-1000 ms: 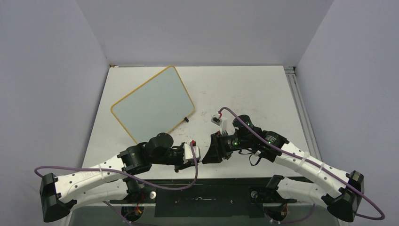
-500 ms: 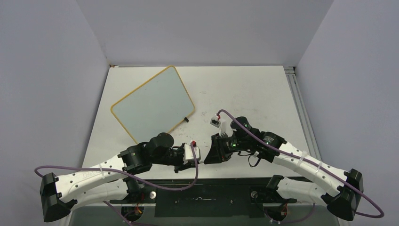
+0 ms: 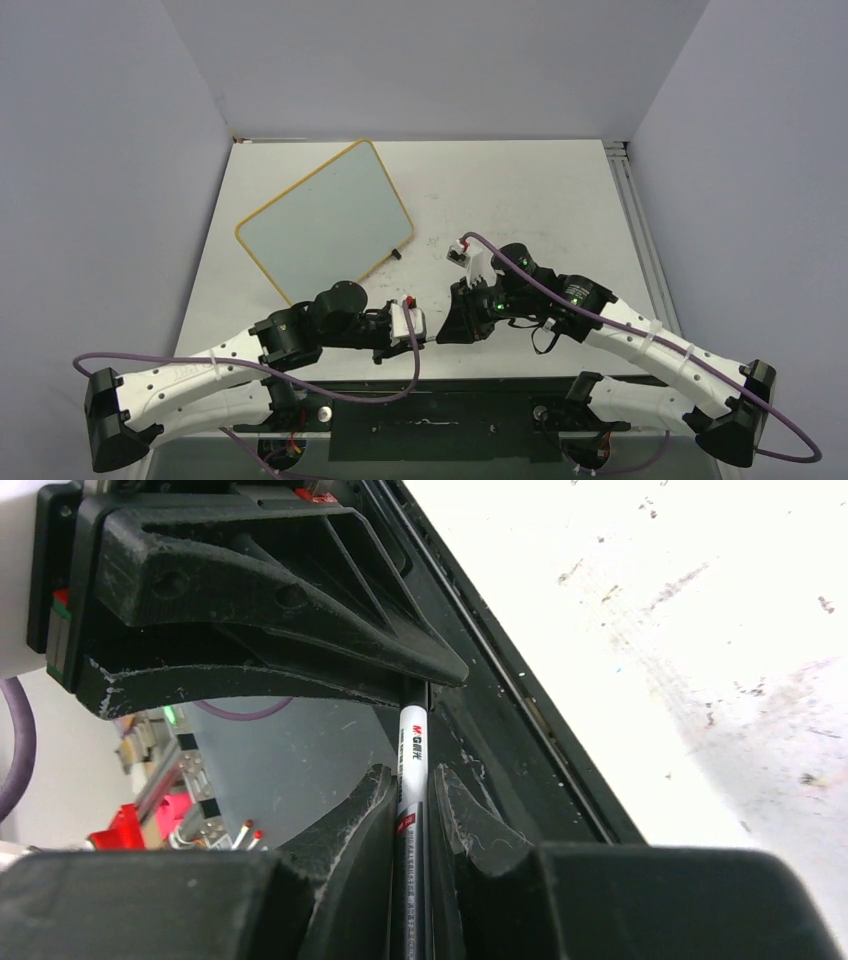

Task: Write a sentence on the whiteboard
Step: Open the pen cap from the whiteboard marker, then place the pen cap at the center of the board.

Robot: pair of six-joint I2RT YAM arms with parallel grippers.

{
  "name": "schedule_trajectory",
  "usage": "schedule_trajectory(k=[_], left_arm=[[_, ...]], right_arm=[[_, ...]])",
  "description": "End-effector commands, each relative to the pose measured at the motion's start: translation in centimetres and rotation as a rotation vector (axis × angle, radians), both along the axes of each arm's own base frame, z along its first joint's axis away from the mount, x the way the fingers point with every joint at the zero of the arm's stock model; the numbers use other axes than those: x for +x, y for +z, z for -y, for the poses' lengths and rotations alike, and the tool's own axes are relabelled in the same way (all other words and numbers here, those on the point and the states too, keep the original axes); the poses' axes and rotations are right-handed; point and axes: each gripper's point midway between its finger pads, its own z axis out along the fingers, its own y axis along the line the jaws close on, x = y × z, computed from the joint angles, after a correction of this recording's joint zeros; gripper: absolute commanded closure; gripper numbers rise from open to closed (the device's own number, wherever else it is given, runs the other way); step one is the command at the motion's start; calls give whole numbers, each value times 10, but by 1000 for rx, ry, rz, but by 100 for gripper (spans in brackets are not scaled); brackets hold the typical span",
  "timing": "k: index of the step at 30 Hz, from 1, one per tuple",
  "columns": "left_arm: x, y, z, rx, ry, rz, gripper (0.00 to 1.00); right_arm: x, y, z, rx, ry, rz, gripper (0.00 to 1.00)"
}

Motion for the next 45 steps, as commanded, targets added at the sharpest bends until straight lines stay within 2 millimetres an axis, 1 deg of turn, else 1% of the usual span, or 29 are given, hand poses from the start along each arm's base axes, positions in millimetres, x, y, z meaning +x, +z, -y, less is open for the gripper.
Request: schedule_trajectory(k=[1,5,8,11,24,31,35,38,40,43,45], left_arm=[[16,12,-4,-14,77,42,100],[19,15,-6,-34,96,64,100],[20,14,-6,-36,99,67,100],[21,12,-6,-28,103,66,100],[27,7,-9,-10,130,81,100],[31,8,-10,-17,153,81,100],[42,15,-11,-44,220,56,100],[51,25,-8,-102,315,-21,100],[56,28,-5,-145,387,-83,100],[69,20,-4,-196,532,-174,100],[76,5,-6,-193,621,-225,100]], right_arm=[[6,24,12,-35,19,115,95],[13,40,27,-35,6,161,95],[16,45,38,-31,12,153,95],[17,50,44,-25,26,162,95],[16,68,54,-39,43,211,95],[22,69,63,-86,13,246,95],[35,72,65,-94,-64,289,95],[54,77,68,-69,-187,357,95],[69,79,73,-47,-294,407,95],[89,82,83,-3,-460,476,95],[98,87,91,39,-544,522,95]])
